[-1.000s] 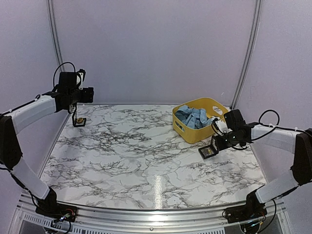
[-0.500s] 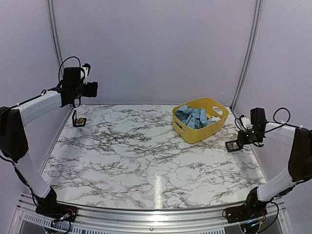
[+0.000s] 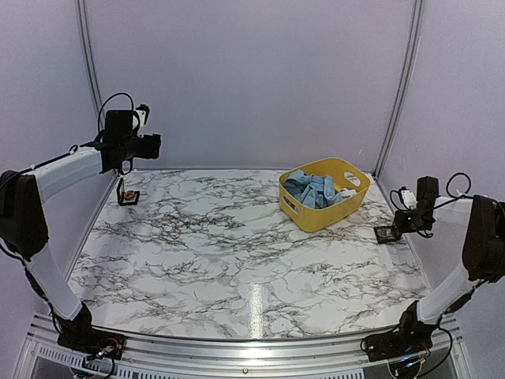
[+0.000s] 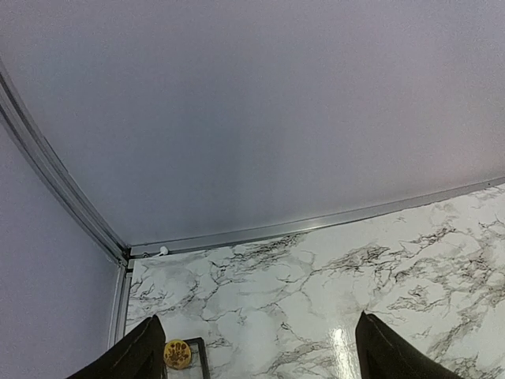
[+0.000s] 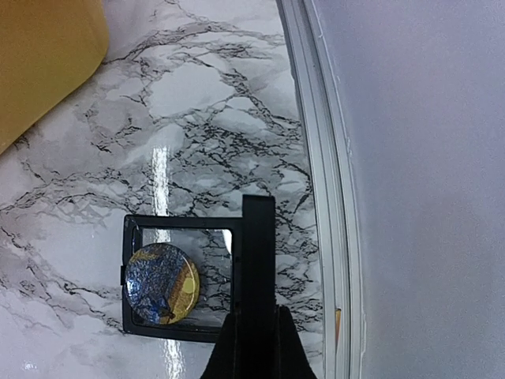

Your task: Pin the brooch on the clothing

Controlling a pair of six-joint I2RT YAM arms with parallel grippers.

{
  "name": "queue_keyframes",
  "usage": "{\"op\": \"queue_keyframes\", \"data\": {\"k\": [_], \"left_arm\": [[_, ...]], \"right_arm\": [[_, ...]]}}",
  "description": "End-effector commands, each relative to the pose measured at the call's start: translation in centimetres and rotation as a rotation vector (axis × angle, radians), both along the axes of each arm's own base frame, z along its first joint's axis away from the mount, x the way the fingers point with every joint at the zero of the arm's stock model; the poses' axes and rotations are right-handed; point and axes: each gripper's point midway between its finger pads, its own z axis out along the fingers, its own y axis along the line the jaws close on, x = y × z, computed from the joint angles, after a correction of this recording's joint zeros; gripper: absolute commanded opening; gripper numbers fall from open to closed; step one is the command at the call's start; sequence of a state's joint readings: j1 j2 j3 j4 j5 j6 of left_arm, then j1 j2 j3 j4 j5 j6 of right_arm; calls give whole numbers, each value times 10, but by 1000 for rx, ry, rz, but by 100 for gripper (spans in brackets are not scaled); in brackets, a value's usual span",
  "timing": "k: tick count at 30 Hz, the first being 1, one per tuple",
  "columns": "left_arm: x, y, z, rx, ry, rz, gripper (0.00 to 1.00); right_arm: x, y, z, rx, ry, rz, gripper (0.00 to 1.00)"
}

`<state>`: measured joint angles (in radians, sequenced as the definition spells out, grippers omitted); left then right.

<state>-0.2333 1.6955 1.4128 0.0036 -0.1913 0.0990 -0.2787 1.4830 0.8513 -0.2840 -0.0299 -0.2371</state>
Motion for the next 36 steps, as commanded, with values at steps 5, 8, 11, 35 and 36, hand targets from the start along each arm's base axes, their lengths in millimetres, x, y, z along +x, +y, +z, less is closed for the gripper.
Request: {"op": "queue_keyframes", "data": {"k": [5, 8, 11, 35, 36], "left_arm": [[-4, 0, 29, 8, -69, -6, 87], [-6, 0, 31, 8, -73, -8, 87], [-7, -1, 33, 5, -77, -17, 87], [-48, -67, 5, -130, 15, -191, 99], [-52, -71, 3, -128, 21, -201, 99]], "right_arm": [[17, -7, -1, 10, -11, 6, 7], [17, -5, -2, 28, 2, 6, 20], [20, -5, 9, 26, -24, 5, 38], [197, 242, 74, 148, -113, 377, 99], [199, 245, 60, 140, -76, 377, 99]]}}
